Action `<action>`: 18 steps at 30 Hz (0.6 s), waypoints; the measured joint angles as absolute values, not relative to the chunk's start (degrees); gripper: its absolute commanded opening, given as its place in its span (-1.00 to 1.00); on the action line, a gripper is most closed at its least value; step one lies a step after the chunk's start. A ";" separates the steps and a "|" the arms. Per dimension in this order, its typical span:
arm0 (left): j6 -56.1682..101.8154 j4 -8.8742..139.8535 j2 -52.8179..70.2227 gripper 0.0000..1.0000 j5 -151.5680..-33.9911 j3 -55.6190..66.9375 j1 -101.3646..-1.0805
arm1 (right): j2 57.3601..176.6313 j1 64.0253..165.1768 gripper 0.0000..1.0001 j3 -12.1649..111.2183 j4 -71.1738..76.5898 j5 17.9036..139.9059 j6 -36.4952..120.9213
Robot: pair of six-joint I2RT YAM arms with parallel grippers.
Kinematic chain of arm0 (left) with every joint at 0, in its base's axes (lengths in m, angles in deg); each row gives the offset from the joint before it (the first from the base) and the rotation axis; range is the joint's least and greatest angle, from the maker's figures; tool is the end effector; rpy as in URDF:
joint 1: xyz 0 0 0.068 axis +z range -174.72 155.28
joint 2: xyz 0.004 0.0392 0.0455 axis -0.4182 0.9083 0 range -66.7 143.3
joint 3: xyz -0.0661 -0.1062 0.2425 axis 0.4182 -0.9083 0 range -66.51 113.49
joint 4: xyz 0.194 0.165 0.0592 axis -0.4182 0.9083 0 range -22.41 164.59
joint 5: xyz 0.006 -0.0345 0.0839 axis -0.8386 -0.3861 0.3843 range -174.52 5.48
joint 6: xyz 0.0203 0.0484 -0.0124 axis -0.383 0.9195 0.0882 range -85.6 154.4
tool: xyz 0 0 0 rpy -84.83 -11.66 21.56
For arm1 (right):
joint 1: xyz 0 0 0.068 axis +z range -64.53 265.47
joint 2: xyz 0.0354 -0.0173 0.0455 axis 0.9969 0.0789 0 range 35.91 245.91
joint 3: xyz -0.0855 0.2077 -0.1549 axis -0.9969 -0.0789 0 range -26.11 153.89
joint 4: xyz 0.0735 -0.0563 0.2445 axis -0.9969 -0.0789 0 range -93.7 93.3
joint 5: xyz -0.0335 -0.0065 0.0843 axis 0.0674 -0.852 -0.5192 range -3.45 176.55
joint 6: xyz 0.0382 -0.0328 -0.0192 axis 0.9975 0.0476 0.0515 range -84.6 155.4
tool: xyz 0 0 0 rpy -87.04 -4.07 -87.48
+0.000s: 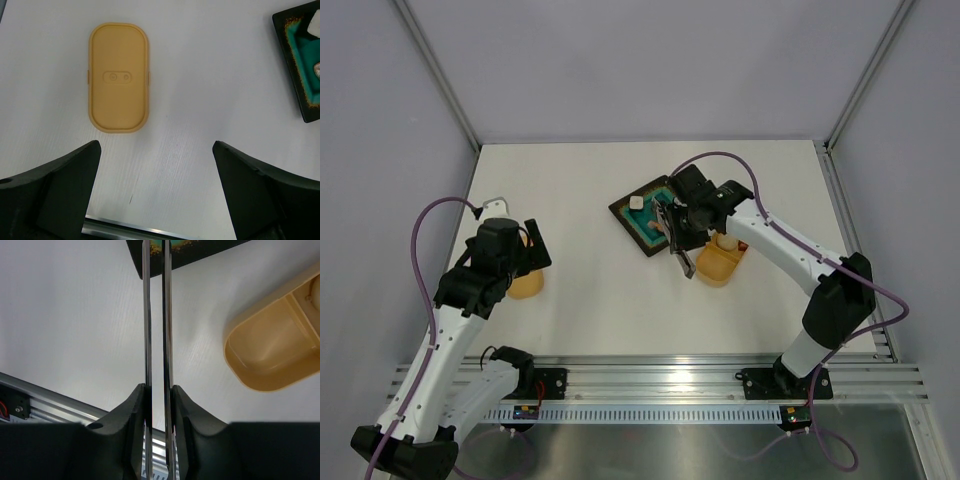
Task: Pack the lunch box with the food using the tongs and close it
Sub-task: Pick up the clamp at the center of the board, then pick up the fake food from the plate.
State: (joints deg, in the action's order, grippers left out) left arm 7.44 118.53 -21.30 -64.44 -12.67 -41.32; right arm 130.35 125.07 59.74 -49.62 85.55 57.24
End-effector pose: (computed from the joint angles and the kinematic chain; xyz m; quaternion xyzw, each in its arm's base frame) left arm 0.1448 -0.0304 0.3242 -0.1513 0.8913 0.0010 0.4275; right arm 0.2646 0.2197 0.3032 -0.1517 0.9573 0.1329 0.2073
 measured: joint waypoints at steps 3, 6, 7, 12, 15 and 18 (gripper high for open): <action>7.44 118.53 -21.32 0.98 -64.49 -12.67 -41.32 | 130.33 123.14 -0.43 59.76 -51.37 85.09 57.27; 7.44 118.53 -21.69 0.98 -64.49 -12.71 -41.32 | 130.33 121.33 -0.35 59.76 -52.51 84.87 57.29; 7.44 118.53 -21.86 0.98 -64.49 -12.75 -41.32 | 130.33 120.81 -0.32 59.76 -52.73 84.87 57.27; 7.42 118.51 -22.80 0.98 -64.49 -13.56 -41.32 | 130.98 118.64 -0.19 60.76 -53.67 84.44 57.00; 7.42 118.53 -22.74 0.98 -64.51 -13.76 -41.32 | 132.56 117.90 -0.17 62.75 -53.64 84.02 56.50; 7.44 118.53 -22.74 0.98 -64.49 -13.78 -41.32 | 134.68 117.35 -0.15 64.46 -53.58 83.85 56.02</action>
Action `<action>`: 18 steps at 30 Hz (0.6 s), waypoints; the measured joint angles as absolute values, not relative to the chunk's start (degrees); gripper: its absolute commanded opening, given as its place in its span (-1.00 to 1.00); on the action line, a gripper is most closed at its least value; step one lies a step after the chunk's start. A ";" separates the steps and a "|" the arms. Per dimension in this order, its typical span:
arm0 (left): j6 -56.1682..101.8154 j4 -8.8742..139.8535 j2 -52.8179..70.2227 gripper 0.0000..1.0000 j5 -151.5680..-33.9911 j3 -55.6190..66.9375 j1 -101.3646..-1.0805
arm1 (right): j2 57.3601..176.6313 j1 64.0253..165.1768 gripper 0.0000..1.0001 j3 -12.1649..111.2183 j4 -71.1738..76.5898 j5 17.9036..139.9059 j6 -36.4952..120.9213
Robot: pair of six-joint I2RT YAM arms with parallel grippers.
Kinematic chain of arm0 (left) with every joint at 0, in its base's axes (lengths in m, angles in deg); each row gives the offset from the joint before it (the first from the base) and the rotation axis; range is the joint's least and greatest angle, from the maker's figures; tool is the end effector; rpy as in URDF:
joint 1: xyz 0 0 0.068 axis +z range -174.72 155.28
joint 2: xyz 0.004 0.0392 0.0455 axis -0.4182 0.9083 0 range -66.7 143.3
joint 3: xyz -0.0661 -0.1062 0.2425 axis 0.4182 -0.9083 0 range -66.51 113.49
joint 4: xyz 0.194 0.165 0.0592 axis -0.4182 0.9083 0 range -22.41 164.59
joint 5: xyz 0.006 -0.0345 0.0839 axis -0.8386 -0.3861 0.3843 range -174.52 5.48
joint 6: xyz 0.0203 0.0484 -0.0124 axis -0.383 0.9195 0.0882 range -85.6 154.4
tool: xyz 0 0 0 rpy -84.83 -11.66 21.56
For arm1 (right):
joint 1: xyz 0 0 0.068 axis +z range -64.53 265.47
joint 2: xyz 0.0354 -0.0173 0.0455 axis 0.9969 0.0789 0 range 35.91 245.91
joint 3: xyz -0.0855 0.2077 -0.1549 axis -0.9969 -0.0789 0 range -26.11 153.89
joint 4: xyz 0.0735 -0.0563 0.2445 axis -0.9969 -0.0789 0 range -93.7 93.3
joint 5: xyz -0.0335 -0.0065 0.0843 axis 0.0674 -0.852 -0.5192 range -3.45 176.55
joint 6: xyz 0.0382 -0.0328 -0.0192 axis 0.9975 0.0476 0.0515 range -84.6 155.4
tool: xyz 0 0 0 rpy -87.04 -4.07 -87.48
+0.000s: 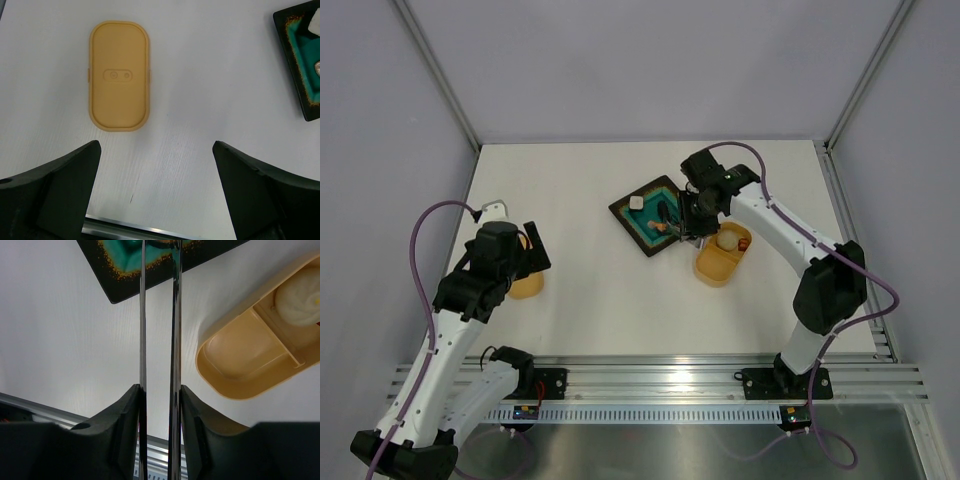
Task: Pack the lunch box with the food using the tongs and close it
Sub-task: Pick up the fake food from the plate.
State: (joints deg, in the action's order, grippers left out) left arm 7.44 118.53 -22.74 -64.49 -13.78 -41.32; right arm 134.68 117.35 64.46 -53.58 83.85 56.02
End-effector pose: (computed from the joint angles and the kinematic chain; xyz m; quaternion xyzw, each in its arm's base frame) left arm 0.1402 -0.0291 0.3213 -0.1515 0.8902 -0.0005 0.4297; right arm 0.3026 0.1902 0.2996 -0.1008 0.9710 0.1160 0.1833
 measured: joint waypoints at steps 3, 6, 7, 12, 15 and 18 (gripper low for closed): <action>7.46 118.53 -22.76 0.98 -64.46 -13.78 -41.32 | 136.25 116.92 -0.15 65.42 -53.43 83.80 55.89; 7.51 118.53 -22.76 0.98 -64.44 -13.78 -41.32 | 136.97 116.67 -0.15 66.05 -53.32 83.76 55.91; 7.53 118.53 -22.76 0.98 -64.42 -13.78 -41.32 | 137.10 116.63 -0.15 66.36 -53.21 83.76 55.93; 7.53 118.51 -22.74 0.98 -64.31 -13.78 -41.32 | 137.12 116.59 -0.15 67.84 -52.33 83.89 55.95; 7.53 118.51 -22.72 0.98 -64.31 -13.78 -41.32 | 137.12 116.59 -0.14 69.33 -52.05 84.06 55.98; 7.53 118.51 -22.65 0.98 -64.31 -13.78 -41.32 | 137.15 116.59 -0.13 70.84 -51.98 84.31 55.98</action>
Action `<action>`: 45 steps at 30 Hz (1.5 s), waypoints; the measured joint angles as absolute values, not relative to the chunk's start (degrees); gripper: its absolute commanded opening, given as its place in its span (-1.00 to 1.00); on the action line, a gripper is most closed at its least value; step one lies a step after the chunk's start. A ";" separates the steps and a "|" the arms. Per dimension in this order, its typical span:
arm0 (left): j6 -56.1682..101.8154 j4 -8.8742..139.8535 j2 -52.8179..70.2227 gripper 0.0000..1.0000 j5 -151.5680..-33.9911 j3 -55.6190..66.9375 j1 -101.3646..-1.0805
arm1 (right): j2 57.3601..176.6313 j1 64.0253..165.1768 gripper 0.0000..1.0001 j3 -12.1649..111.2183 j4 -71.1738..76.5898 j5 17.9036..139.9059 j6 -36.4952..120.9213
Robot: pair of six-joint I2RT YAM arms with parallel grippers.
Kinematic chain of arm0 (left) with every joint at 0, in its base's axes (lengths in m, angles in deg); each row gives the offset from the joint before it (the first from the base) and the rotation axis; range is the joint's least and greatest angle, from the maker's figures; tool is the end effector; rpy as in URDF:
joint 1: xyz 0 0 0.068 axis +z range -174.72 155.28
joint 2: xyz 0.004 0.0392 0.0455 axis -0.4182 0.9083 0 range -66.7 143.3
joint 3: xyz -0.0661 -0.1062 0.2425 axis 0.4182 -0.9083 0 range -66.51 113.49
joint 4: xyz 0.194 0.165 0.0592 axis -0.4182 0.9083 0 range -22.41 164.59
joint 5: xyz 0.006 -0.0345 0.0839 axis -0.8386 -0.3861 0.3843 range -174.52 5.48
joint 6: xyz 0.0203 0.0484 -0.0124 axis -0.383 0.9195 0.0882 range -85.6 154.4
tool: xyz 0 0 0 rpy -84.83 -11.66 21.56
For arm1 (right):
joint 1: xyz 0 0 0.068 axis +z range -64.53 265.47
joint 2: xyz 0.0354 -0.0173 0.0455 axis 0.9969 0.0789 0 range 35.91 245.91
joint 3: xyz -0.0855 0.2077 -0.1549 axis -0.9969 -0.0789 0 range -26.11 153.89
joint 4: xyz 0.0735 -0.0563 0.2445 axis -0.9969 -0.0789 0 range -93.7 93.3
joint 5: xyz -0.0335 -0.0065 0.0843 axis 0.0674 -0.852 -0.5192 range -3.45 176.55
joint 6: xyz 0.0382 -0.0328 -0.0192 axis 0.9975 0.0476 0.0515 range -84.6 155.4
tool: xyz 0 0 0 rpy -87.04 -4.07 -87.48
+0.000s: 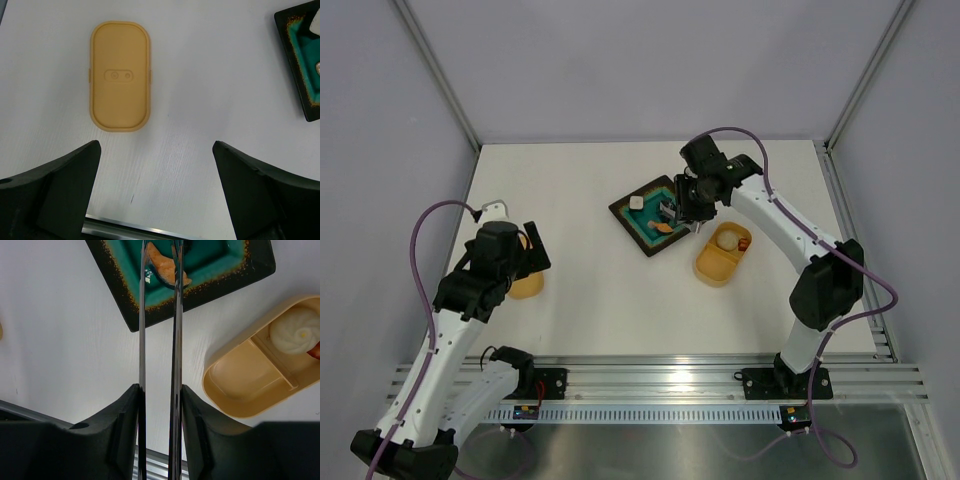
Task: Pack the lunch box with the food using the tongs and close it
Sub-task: Pick up the fake food from the plate.
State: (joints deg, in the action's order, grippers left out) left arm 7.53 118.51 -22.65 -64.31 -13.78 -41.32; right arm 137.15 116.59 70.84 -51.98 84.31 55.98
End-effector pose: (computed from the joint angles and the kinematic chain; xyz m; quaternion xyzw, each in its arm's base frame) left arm 0.1406 -0.0291 0.3212 -0.1513 0.8903 0.0014 0.4296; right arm 0.3209 0.1953 0.3195 -0.0937 0.9602 0.1314 0.2280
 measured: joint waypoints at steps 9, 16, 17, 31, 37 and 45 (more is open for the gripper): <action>7.55 118.47 -21.89 0.98 -64.29 -13.78 -41.32 | 139.75 116.54 0.00 73.37 -51.90 87.52 55.85; 7.57 118.33 -21.58 0.98 -64.29 -13.78 -41.32 | 141.87 116.54 0.01 73.64 -52.01 88.72 55.43; 7.57 118.29 -21.47 0.98 -64.27 -13.78 -41.32 | 142.02 116.54 0.01 73.64 -52.01 88.72 55.32; 7.86 117.44 -20.42 0.98 -64.29 -13.78 -41.32 | 146.26 116.54 -0.14 73.64 -51.44 88.37 54.34; 8.01 117.44 -20.42 0.98 -64.29 -13.78 -41.32 | 146.46 116.54 -0.71 73.64 -51.02 87.96 54.23; 8.01 117.24 -20.42 0.98 -64.29 -13.78 -41.32 | 144.07 116.52 -0.99 73.64 -51.02 88.57 54.60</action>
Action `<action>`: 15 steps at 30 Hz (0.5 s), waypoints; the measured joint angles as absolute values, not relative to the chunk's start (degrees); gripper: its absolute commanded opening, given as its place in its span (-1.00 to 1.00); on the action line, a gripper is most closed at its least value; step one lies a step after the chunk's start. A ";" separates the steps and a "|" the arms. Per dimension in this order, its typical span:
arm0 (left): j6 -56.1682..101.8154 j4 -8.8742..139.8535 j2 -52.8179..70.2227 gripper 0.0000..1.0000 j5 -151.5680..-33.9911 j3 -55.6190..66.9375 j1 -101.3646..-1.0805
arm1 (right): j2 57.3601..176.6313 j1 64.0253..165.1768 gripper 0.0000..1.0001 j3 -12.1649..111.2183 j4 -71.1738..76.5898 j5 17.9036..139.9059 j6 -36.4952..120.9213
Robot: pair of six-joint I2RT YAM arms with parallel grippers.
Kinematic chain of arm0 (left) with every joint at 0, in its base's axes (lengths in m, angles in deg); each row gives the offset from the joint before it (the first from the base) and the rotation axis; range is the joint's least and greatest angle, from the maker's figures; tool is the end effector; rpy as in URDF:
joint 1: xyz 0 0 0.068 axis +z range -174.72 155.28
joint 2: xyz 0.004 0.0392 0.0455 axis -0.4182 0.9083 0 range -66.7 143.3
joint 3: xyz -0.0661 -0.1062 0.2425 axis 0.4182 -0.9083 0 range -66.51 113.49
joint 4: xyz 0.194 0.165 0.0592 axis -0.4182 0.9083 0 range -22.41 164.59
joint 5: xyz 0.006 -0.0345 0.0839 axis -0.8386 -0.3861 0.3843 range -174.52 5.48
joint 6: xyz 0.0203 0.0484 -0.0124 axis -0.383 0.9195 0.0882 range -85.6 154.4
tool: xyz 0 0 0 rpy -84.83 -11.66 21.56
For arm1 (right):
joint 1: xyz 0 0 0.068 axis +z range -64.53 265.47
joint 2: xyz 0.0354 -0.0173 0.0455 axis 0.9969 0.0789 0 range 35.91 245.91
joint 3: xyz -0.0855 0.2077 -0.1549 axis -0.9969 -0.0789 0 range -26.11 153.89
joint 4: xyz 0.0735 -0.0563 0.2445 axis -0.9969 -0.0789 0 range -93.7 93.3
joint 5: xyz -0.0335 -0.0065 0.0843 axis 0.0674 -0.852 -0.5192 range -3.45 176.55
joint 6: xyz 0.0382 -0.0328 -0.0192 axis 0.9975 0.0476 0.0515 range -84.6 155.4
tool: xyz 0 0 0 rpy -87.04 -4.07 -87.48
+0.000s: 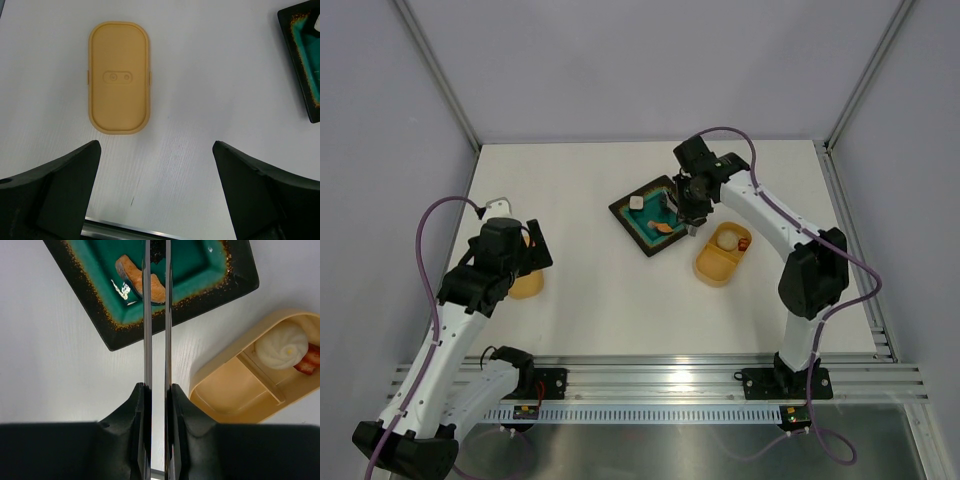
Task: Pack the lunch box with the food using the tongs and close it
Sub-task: Pick up the fake food from the plate.
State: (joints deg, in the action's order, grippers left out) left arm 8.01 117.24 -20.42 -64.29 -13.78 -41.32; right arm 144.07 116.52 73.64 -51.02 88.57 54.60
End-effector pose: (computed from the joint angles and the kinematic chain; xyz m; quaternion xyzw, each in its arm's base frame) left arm 0.1498 -0.0318 0.3180 -0.1466 0.8943 0.0067 0.4228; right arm 0.3464 0.2071 0.2905 -0.0961 0.9669 0.0845 0.2207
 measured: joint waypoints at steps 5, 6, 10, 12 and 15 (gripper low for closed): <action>8.03 117.24 -20.44 0.98 -64.29 -13.78 -41.32 | 138.46 116.52 -0.99 73.64 -51.07 90.58 54.71; 8.03 117.24 -20.44 0.98 -64.29 -13.78 -41.32 | 137.34 116.52 -0.99 73.64 -51.09 90.91 54.80; 8.03 117.24 -20.49 0.98 -64.29 -13.78 -41.32 | 131.29 116.50 -0.99 72.30 -51.48 93.03 55.45; 8.05 117.22 -20.49 0.98 -64.31 -13.78 -41.32 | 127.40 116.48 -0.99 70.14 -52.05 93.73 56.15; 8.69 117.18 -20.47 0.98 -64.70 -13.78 -41.32 | 121.61 116.46 -0.99 66.03 -53.34 94.53 57.27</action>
